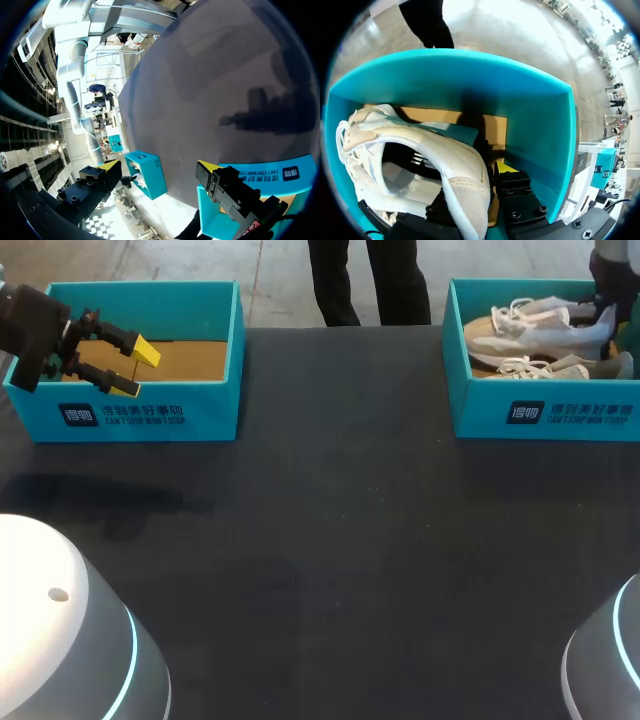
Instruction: Take the shoe out of the shoebox, open the shoe tongue, remove and reinsert the insole, then place the shoe into the shoebox
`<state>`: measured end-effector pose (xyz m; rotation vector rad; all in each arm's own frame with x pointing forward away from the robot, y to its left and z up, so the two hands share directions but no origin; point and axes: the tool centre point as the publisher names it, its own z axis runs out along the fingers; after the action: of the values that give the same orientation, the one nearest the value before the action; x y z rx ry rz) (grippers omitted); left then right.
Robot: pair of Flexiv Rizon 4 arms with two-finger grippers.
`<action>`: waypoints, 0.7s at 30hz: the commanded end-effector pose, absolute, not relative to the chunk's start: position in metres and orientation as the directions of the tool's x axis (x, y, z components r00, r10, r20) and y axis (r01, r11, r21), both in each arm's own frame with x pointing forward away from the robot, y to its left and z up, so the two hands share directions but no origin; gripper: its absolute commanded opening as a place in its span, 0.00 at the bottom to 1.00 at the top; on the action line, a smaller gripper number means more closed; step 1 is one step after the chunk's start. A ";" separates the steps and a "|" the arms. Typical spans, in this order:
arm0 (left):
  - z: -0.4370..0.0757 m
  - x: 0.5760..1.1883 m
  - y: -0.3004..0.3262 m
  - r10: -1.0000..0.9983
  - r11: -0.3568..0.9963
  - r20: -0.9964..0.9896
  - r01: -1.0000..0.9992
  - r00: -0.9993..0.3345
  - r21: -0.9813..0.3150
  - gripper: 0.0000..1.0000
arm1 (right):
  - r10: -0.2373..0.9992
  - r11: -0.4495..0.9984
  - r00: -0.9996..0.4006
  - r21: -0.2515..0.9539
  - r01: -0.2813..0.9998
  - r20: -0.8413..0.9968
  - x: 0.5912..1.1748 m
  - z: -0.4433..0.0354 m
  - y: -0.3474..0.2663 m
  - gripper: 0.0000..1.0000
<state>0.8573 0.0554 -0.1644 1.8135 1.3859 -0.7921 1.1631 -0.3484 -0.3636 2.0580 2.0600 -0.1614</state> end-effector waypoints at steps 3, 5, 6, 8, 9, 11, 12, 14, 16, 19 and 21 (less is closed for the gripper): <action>-0.164 0.857 0.055 0.537 -0.173 -0.810 0.970 0.238 0.170 1.00 | 0.974 0.009 0.005 0.062 0.998 -0.225 1.174 -0.375 -0.350 0.00; -0.164 0.857 0.055 0.537 -0.173 -0.810 0.970 0.238 0.170 1.00 | 0.975 0.010 0.003 0.060 0.998 -0.223 1.174 -0.377 -0.349 0.00; -0.164 0.857 0.055 0.537 -0.173 -0.810 0.970 0.238 0.170 1.00 | 0.975 0.011 0.003 0.059 0.998 -0.221 1.174 -0.378 -0.349 0.00; -0.164 0.857 0.055 0.537 -0.173 -0.810 0.970 0.238 0.170 1.00 | 0.976 0.011 0.002 0.059 0.998 -0.220 1.174 -0.380 -0.349 0.00; -0.164 0.857 0.055 0.537 -0.173 -0.810 0.970 0.238 0.170 1.00 | 0.976 0.011 0.002 0.058 0.998 -0.219 1.174 -0.381 -0.349 0.00; -0.164 0.857 0.055 0.537 -0.173 -0.810 0.970 0.238 0.170 1.00 | 0.976 0.010 0.002 0.056 0.998 -0.217 1.174 -0.384 -0.349 0.00; -0.164 0.857 0.055 0.537 -0.173 -0.810 0.970 0.238 0.170 1.00 | 0.977 0.009 0.002 0.054 0.998 -0.215 1.174 -0.385 -0.349 0.00; -0.164 0.857 0.055 0.537 -0.173 -0.810 0.970 0.238 0.170 1.00 | 0.977 0.008 0.003 0.052 0.999 -0.213 1.173 -0.387 -0.349 0.00; -0.164 0.857 0.055 0.537 -0.173 -0.810 0.970 0.238 0.170 1.00 | 0.977 0.008 0.003 0.051 0.999 -0.211 1.173 -0.389 -0.348 0.00; -0.164 0.857 0.055 0.537 -0.173 -0.810 0.970 0.238 0.170 1.00 | 0.978 0.010 0.001 0.049 0.999 -0.208 1.174 -0.392 -0.347 0.00; -0.164 0.857 0.055 0.537 -0.173 -0.810 0.970 0.238 0.170 1.00 | 0.979 0.011 0.000 0.049 0.999 -0.205 1.175 -0.393 -0.346 0.00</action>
<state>0.8573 0.0554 -0.1644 1.8135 1.3859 -0.7921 1.1661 -0.3468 -0.3887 2.0774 2.0896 -0.1526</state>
